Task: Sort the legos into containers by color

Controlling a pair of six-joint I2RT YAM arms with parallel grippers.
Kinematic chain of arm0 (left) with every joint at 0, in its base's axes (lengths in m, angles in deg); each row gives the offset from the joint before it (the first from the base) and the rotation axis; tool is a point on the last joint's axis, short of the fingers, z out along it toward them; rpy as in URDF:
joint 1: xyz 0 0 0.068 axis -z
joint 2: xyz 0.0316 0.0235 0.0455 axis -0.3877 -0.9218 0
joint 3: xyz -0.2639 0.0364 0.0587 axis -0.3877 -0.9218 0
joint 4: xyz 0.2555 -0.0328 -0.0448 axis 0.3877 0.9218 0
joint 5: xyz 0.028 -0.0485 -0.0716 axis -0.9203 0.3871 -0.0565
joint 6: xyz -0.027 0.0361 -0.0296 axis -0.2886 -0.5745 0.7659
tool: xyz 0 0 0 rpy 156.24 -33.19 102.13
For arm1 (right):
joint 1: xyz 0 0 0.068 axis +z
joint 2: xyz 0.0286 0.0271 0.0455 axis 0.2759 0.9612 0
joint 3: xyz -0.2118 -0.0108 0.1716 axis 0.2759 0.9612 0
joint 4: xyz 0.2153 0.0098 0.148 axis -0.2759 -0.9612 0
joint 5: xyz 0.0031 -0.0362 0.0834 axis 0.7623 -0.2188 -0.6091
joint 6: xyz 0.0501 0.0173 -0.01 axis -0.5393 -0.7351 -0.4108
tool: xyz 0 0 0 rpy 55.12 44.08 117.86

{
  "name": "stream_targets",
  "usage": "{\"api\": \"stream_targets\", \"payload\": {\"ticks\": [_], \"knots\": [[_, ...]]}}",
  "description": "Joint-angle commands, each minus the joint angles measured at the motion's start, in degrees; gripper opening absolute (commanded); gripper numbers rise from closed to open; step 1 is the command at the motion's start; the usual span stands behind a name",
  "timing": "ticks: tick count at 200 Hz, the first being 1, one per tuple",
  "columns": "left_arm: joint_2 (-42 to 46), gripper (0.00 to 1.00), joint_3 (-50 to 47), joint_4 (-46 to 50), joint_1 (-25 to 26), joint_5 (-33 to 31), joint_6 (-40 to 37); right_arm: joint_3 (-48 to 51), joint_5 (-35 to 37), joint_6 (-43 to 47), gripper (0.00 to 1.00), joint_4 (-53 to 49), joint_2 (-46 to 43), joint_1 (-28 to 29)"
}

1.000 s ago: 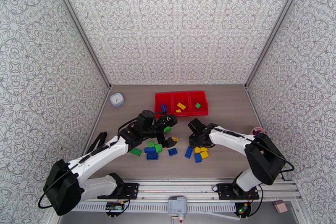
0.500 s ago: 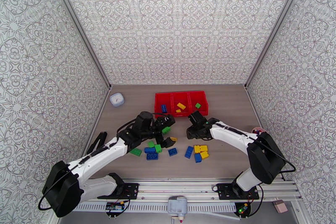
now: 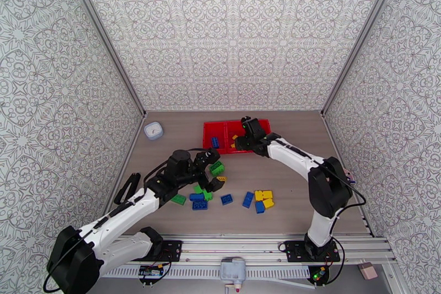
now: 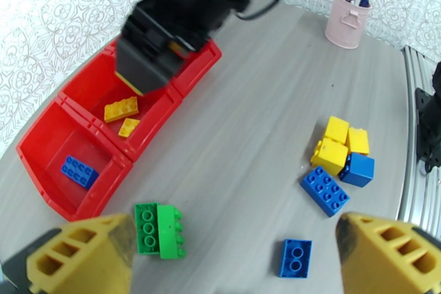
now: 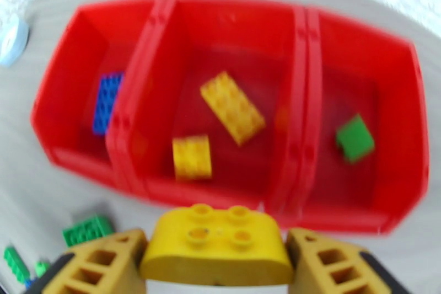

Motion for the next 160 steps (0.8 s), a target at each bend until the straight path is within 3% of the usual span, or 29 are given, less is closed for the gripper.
{"api": "stream_targets", "payload": {"ticks": [1, 70, 88, 121, 160], "knots": [[1.56, 1.00, -0.98, -1.44, -0.58, -1.68, 1.46, -5.95, 0.42, 4.11, 0.63, 0.50, 4.25, -1.12], [2.17, 1.00, -1.70, -1.75, -1.06, -2.67, 1.89, -19.74, -0.63, 7.35, 0.63, -1.02, 16.86, -3.04], [2.18, 1.00, -1.70, -1.73, -1.13, -2.72, 1.88, -21.20, -0.84, 7.72, 0.68, -1.77, 17.60, -3.34], [3.61, 1.00, -2.82, -2.14, -2.46, -2.88, 3.52, -17.29, -3.03, 7.94, 0.83, -0.65, 12.89, -3.35], [6.65, 1.00, -4.28, -1.45, -5.30, -0.71, 4.90, -4.72, -7.08, 8.41, 0.91, 2.14, 3.09, -3.10]]}}
